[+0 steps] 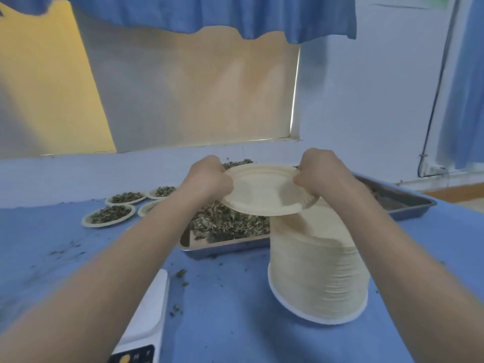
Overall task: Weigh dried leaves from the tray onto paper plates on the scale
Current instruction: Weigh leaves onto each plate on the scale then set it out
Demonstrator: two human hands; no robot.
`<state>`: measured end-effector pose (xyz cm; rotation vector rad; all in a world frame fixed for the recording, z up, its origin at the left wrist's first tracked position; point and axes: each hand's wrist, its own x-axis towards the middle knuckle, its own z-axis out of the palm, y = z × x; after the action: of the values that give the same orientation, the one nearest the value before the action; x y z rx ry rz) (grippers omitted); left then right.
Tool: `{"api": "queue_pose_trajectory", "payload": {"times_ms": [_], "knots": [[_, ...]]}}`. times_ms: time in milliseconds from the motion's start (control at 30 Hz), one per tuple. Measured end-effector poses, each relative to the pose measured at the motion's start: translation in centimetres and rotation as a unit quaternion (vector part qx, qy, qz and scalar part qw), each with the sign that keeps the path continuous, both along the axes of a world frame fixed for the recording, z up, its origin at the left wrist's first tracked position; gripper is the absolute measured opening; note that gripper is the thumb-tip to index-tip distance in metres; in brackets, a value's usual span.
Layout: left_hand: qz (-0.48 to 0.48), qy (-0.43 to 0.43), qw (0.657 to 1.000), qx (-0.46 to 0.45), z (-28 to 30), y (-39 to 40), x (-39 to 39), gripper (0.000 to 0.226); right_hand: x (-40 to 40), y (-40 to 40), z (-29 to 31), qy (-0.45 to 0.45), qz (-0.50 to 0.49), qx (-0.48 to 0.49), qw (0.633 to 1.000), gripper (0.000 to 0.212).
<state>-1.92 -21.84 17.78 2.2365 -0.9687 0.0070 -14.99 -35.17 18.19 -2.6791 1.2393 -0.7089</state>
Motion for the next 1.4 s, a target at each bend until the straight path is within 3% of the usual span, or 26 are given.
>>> {"api": "queue_pose_trajectory", "payload": {"times_ms": [133,233,367,467,600,733,833,933,1067,1200,1400], "knots": [[0.059,0.036,0.997,-0.021,-0.8,6.4,3.6,0.028,5.3,4.5,-1.3,-0.001,0.092,0.02,0.996,0.029],[0.122,0.071,0.989,-0.036,-2.8,11.9,6.0,0.029,9.3,8.5,-3.5,0.054,0.164,0.069,0.983,0.034],[0.192,0.14,0.97,-0.054,-7.1,18.0,8.2,0.032,13.3,13.0,-8.0,0.085,0.241,0.119,0.96,0.015],[0.222,0.19,0.953,-0.076,-10.3,20.2,9.3,0.036,15.2,14.6,-11.5,0.105,0.255,0.126,0.953,0.022],[0.224,0.232,0.94,-0.107,-13.7,20.7,10.3,0.041,16.3,14.5,-15.0,0.112,0.25,0.147,0.95,0.011],[0.221,0.252,0.934,-0.121,-16.3,20.3,10.9,0.047,16.1,14.6,-17.1,0.031,0.267,0.228,0.936,0.015],[0.208,0.269,0.929,-0.15,-17.4,20.3,11.1,0.045,15.9,14.5,-18.0,-0.073,0.28,0.352,0.89,0.025],[0.194,0.271,0.923,-0.192,-18.1,20.3,10.9,0.037,15.7,14.3,-18.7,-0.144,0.273,0.431,0.848,0.018],[0.195,0.3,0.894,-0.27,-19.2,20.3,10.4,0.018,15.6,14.2,-19.4,-0.193,0.265,0.452,0.829,0.012],[0.216,0.34,0.857,-0.323,-19.5,20.3,10.1,0.035,15.4,14.4,-19.7,-0.211,0.253,0.467,0.821,0.022],[0.2,0.336,0.861,-0.325,-19.6,20.9,9.7,0.037,15.3,14.7,-20.0,-0.196,0.232,0.447,0.841,0.041]]}}
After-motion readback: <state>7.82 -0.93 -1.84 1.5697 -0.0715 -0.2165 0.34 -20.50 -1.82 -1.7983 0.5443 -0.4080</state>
